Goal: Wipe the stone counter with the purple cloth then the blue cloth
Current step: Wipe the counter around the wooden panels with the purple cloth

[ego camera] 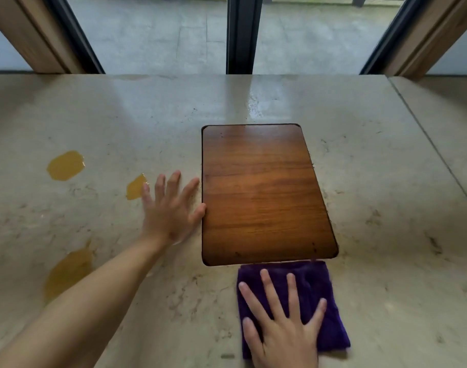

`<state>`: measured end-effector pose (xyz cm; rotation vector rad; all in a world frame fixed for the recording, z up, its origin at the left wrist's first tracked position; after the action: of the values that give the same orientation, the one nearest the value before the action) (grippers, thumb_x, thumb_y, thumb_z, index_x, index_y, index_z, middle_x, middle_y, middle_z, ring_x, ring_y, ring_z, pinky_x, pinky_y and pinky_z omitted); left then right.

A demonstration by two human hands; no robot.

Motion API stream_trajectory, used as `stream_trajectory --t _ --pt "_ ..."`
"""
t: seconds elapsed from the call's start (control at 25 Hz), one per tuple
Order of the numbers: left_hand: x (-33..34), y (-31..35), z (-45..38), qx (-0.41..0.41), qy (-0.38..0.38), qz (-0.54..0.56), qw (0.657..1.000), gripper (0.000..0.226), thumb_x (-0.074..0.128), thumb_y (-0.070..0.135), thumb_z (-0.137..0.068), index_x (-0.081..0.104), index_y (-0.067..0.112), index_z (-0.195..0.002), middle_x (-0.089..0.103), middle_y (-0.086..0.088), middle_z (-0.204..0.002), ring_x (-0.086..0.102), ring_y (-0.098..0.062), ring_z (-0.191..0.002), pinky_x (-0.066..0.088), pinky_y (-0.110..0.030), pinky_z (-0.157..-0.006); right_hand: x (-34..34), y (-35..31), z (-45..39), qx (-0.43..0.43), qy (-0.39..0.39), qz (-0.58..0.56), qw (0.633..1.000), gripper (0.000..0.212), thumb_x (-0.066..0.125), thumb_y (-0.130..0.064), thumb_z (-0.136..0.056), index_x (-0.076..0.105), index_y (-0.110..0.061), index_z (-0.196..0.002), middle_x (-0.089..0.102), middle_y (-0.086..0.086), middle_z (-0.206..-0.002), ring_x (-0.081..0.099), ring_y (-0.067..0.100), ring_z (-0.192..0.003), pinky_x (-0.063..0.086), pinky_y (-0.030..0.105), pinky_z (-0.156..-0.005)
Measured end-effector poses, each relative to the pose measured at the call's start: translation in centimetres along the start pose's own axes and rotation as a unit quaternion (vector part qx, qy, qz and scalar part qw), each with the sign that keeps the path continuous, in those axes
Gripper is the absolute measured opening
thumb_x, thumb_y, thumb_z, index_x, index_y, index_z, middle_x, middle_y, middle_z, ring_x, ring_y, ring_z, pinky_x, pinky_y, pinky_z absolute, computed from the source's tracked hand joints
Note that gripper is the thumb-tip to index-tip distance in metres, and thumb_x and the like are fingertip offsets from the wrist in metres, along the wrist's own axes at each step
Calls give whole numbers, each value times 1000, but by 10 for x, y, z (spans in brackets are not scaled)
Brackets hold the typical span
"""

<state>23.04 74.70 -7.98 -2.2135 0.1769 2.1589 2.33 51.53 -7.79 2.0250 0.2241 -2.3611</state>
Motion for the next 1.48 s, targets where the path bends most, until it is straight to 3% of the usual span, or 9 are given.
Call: stream_trajectory --t 0.08,0.24,0.36,0.6,0.76,1.04,1.2,1.32,1.48 --pt "-2 0 1 -2 4 -5 1000 69 30 67 -88 39 33 -147 34 -11 -153 28 -39 -141 22 -69 -109 -13 2 -67 21 13 -16 1000 54 26 -59 -95 26 -54 -148 29 -9 -161 22 33 -149 15 85 -97" --pt "-4 0 1 4 2 -9 1000 68 36 65 -88 42 32 -147 37 -12 -152 32 -40 -140 22 -68 -109 -38 16 -210 34 40 2 999 54 16 -63 -97 9 -57 -150 12 -9 -165 5 32 -152 4 82 -103" --pt "-6 1 -1 -2 -3 2 1000 67 41 63 -87 44 31 -145 39 -13 -152 34 -41 -140 23 -70 -108 -56 31 -319 50 -12 -34 998 54 9 -66 -96 -7 -61 -147 -12 -15 -165 -16 27 -151 -7 81 -103" --pt "-5 1 -1 6 23 10 1000 71 52 62 -81 48 31 -144 40 -14 -154 36 -44 -140 25 -73 -106 -96 56 -523 75 -17 -63 995 56 13 -65 -96 2 -56 -150 -9 -12 -166 -16 32 -151 -9 83 -101" --pt "-4 3 -3 -3 20 2 1000 73 52 64 -80 43 34 -146 37 -12 -157 32 -43 -143 23 -73 -108 -105 31 -585 43 -35 -60 997 56 14 -61 -97 3 -54 -151 -8 -12 -166 -15 33 -150 -6 84 -100" --pt "-4 0 0 -12 -10 5 1000 71 43 68 -85 38 36 -148 33 -9 -158 28 -40 -145 20 -71 -109 -85 -7 -465 -114 -54 -46 991 55 12 -63 -96 3 -57 -150 -8 -15 -165 -14 29 -151 -9 81 -104" --pt "-6 0 -1 -18 0 -8 1000 69 44 69 -83 43 37 -144 38 -7 -154 33 -38 -141 22 -66 -109 -61 -6 -326 -116 -52 -9 992 52 11 -61 -98 -5 -60 -148 -12 -17 -164 -17 25 -151 -4 79 -106" --pt "-3 -1 -1 -17 15 -12 1000 67 41 69 -83 43 37 -142 40 -7 -152 35 -37 -138 25 -65 -108 -42 -9 -204 -102 3 -4 995 52 15 -59 -98 6 -58 -149 2 -13 -166 -5 29 -153 3 80 -106" --pt "-3 -2 -2 -19 2 0 1000 70 28 72 -84 33 40 -146 29 -5 -155 23 -36 -143 18 -66 -111 -15 -28 -42 -70 -21 -25 997 57 24 -59 -96 3 -60 -149 2 -16 -165 -8 28 -152 1 80 -107"
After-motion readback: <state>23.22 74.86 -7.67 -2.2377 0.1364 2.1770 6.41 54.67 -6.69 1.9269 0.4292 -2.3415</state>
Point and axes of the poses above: each hand's wrist, its own z-axis away from the middle knuckle, its own x-axis out of the palm, y = z × x, the point moved 3 cm from there along -z, towards the middle knuckle
